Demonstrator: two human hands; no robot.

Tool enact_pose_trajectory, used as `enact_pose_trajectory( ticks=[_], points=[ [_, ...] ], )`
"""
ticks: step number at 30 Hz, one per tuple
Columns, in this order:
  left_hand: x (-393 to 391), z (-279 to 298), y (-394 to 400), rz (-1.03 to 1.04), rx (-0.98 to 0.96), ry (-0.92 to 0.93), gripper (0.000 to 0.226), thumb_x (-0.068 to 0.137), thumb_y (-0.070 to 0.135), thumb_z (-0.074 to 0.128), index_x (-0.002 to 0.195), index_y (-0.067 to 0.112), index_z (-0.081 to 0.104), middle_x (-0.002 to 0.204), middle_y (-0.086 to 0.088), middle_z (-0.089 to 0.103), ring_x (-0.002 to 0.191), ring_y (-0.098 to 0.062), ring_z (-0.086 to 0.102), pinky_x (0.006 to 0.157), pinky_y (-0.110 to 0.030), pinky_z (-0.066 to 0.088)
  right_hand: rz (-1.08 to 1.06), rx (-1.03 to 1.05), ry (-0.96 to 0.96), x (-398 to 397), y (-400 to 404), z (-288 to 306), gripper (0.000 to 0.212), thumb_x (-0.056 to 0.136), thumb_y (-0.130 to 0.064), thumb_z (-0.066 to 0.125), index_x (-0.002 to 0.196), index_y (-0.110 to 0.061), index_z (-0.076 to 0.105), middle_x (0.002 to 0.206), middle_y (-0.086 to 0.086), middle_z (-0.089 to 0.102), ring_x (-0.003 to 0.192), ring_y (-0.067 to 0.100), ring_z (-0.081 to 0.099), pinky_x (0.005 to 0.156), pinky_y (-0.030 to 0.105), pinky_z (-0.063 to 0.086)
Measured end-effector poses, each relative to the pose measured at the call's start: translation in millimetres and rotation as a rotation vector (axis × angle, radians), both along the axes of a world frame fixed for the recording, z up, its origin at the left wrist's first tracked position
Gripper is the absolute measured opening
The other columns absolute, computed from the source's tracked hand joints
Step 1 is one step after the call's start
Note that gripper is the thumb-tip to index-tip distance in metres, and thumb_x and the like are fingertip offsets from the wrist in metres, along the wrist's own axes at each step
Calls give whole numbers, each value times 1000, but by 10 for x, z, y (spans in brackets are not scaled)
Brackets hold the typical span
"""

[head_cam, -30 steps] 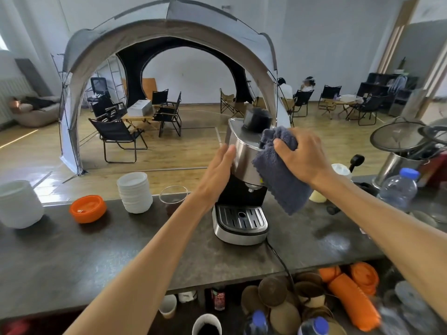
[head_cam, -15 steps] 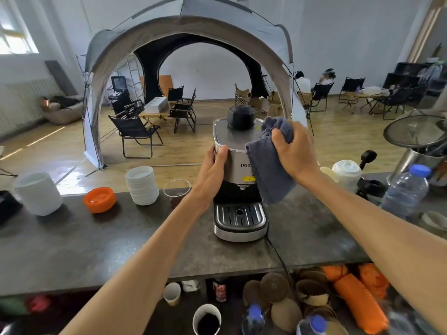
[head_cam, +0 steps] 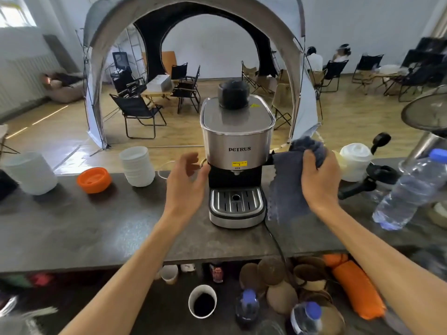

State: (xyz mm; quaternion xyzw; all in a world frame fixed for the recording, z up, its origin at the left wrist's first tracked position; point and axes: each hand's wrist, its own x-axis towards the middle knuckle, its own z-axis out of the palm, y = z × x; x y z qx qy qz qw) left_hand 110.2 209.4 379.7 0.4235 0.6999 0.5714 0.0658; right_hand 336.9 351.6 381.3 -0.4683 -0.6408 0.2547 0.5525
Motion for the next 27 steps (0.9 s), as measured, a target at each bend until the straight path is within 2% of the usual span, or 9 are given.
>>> enact_pose_trajectory(
  ticks=[3,5,8,11,14,17,20,23,27],
  points=[
    [41,-198,-206,81,-7,-4,4,92,20,69,91,19,66,79,7,68,67,0,61,63,-13,47,28,-71,101,128,-194,-191,15,100,-24,51,99,-11,58,89,2,62,81,13,57,68,15,41],
    [76,-373,-294,99,-65,-16,15,92,26,69,79,20,65,68,4,66,57,-9,58,54,-22,47,42,-97,136,158,-368,-309,15,100,-21,52,96,-9,60,84,0,61,76,3,57,64,5,39],
    [127,-598,-337,78,-168,20,37,95,42,60,70,15,63,58,-3,61,53,-13,52,55,-34,46,138,-132,146,14,-626,-500,12,100,-20,54,95,-11,60,85,2,63,74,-2,58,65,7,42],
    [248,-634,-407,-4,-242,-59,58,101,48,44,64,8,66,54,-8,59,48,-7,47,54,-28,42,247,-160,122,-323,-915,-663,7,100,-18,54,97,-15,60,89,2,62,80,0,59,69,7,43],
    [188,-556,-597,-165,-237,-275,60,97,57,36,79,14,74,70,1,71,62,-6,61,65,-20,45,311,-150,104,-747,-1209,-728,9,100,-21,54,92,-24,58,92,3,62,84,3,59,72,11,42],
    [-38,-499,-898,-375,-260,-470,45,93,62,39,111,34,69,101,15,75,98,0,68,81,-16,53,371,-185,92,-1260,-1470,-717,14,101,-24,53,93,-35,56,101,1,62,91,3,60,83,18,46],
    [-447,-527,-1193,-386,-250,-354,42,90,47,61,129,32,58,118,13,71,111,-2,64,94,-23,53,372,-221,16,-1825,-1698,-731,15,103,-33,47,104,-25,59,108,-1,56,104,16,57,94,34,45],
    [-1025,-606,-1479,-303,-248,-268,40,89,31,72,126,33,58,116,11,72,109,-3,65,92,-24,53,366,-297,-47,-2417,-1948,-767,35,104,-39,40,117,-14,60,110,1,53,112,20,54,94,25,36],
    [-1904,-737,-1831,-213,-239,-215,40,90,10,68,126,24,61,114,7,72,107,-4,66,93,-27,53,358,-381,-72,-3216,-2297,-790,46,103,-43,39,126,-10,60,121,10,55,119,24,51,100,28,34]
  ],
)
